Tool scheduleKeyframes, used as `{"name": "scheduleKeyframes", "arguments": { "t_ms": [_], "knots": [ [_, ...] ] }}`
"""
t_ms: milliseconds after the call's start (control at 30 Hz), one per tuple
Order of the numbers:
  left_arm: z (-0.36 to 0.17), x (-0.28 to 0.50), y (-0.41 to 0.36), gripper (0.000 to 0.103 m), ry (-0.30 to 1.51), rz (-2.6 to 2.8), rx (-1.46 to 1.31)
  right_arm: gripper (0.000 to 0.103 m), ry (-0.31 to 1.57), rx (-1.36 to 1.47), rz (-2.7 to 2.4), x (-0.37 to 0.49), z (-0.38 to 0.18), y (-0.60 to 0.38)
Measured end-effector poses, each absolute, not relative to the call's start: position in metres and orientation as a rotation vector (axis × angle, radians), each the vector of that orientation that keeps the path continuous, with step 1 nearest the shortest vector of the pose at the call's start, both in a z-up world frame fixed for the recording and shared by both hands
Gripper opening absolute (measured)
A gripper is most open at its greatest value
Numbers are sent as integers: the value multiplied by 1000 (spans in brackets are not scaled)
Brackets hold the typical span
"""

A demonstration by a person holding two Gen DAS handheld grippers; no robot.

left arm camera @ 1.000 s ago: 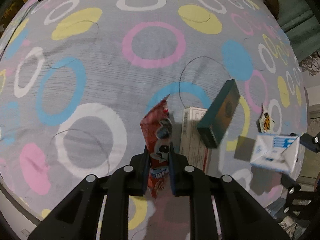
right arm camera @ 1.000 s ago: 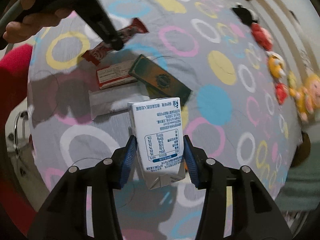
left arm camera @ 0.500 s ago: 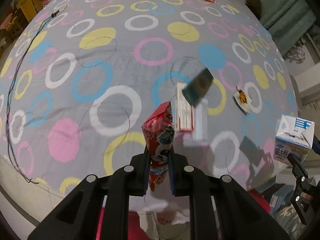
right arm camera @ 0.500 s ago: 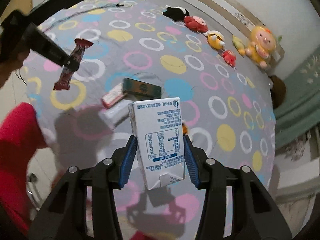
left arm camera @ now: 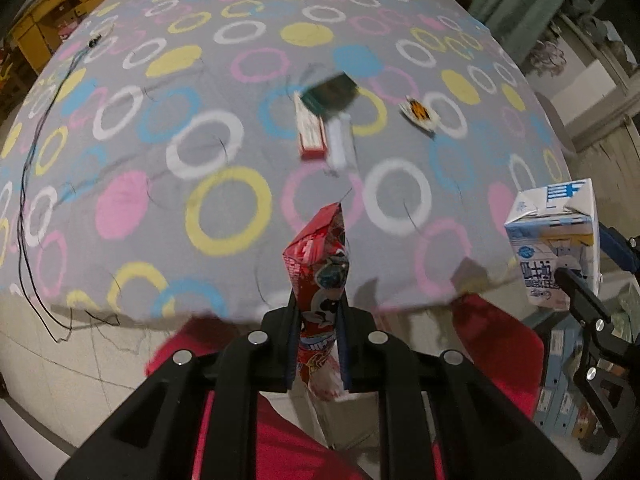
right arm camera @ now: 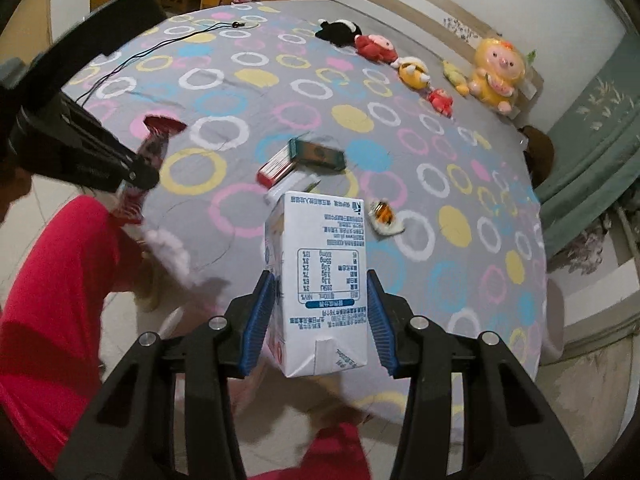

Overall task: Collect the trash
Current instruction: 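Carry red wrapper and milk carton with both tools down over the floor bag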

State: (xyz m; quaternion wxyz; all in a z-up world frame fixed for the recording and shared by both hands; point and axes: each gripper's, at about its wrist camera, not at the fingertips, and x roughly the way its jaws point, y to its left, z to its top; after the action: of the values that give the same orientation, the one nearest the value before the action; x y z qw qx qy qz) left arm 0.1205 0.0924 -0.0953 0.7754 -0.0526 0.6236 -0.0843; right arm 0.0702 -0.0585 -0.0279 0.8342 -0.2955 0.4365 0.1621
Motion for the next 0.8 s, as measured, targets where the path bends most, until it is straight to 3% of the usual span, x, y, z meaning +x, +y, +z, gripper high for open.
{"name": "scheduleKeyframes", "arguments": {
  "t_ms": [800],
  "knots": [
    [-136, 28, 44, 16, 1384, -254, -63, 45, 943, -525, 312, -22, -57, -68]
  ]
}}
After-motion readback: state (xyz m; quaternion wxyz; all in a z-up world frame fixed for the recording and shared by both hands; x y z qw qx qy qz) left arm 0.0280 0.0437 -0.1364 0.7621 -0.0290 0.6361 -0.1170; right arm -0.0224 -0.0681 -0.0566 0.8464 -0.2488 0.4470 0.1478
